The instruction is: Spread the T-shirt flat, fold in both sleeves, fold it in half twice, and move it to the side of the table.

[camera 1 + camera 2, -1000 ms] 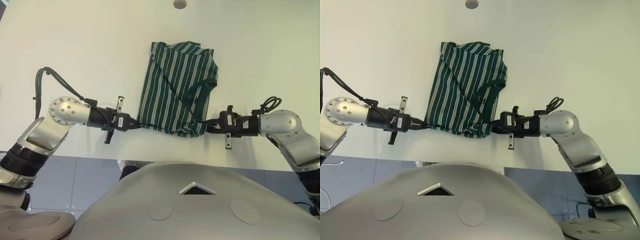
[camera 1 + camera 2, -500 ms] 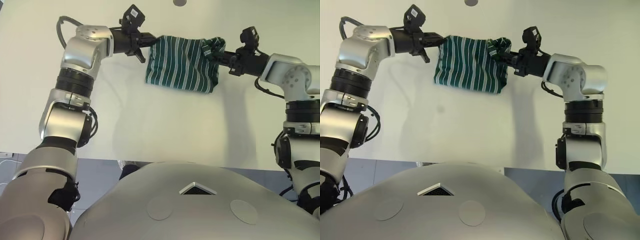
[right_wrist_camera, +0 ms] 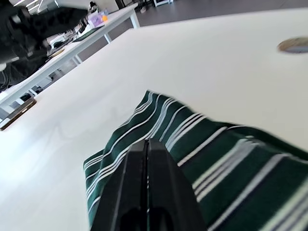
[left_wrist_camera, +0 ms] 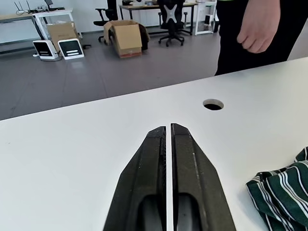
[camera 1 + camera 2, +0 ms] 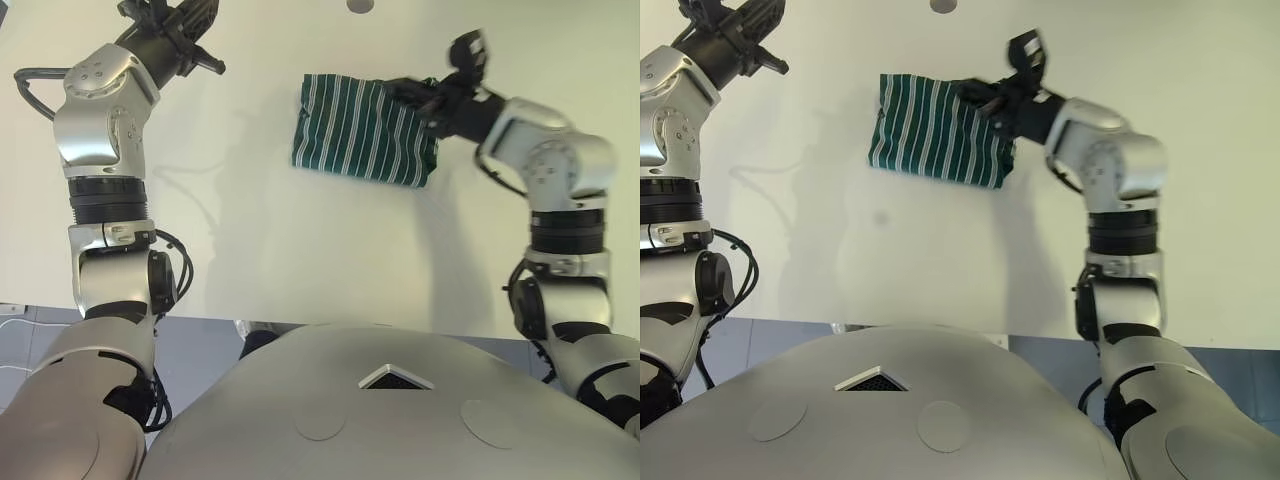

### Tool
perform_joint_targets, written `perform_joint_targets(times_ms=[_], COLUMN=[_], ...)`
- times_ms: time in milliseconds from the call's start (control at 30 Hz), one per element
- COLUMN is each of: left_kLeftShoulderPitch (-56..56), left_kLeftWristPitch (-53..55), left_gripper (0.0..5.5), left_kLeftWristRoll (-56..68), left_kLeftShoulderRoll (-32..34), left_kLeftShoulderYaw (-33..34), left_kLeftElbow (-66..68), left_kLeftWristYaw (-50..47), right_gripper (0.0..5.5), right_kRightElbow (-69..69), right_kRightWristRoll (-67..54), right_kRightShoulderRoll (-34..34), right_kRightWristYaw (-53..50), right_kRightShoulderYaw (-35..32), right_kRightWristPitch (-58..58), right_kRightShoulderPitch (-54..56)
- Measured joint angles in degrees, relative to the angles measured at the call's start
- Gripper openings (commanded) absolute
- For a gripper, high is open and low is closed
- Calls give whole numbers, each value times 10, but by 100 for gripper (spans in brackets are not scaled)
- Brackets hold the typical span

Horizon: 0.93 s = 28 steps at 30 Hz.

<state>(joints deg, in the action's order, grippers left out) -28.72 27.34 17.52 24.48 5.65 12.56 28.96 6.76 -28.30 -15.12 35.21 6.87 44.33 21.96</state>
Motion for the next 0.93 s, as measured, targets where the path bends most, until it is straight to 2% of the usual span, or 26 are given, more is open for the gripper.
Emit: perform_joint_targets(times_ms=[133,200,267,333,400,500,567,633,733,800,933], left_kLeftShoulderPitch=[31,58,89,114,139,213,250,252,216,211,200], left_kLeftWristPitch=[20,30,38,40,39,19,-5,-32,-38,-41,-70], left_gripper=[5,5,5,5,5,5,5,5,5,5,5], left_kLeftWristRoll=[3,2,1,-2,-3,-13,-24,-37,-48,-46,-46], left_kLeftShoulderRoll=[-11,-12,-13,-13,-19,-69,-116,-146,-179,-193,-227], left_kLeftShoulderYaw=[6,7,10,19,42,71,65,54,51,61,30], left_kLeftElbow=[-65,-99,-135,-153,-173,-231,-248,-240,-221,-213,-208], left_kLeftWristYaw=[-19,-32,-46,-60,-93,-168,-206,-234,-286,-298,-295], right_gripper=[0,0,0,0,0,0,0,0,0,0,0], right_kRightElbow=[143,209,262,291,310,315,309,286,222,164,73], right_kRightWristRoll=[67,82,82,80,82,92,110,145,178,214,260], right_kRightShoulderRoll=[63,82,70,13,-99,-220,-212,-175,-104,-94,-61], right_kRightWristYaw=[-90,-133,-170,-193,-221,-257,-292,-322,-343,-367,-372], right_kRightShoulderYaw=[7,-11,-58,-113,-180,-238,-230,-204,-153,-141,-101], right_kRightWristPitch=[-39,-70,-105,-128,-140,-93,-62,-72,-168,-232,-316], right_kRightShoulderPitch=[41,70,81,75,47,-17,-1,29,77,104,92])
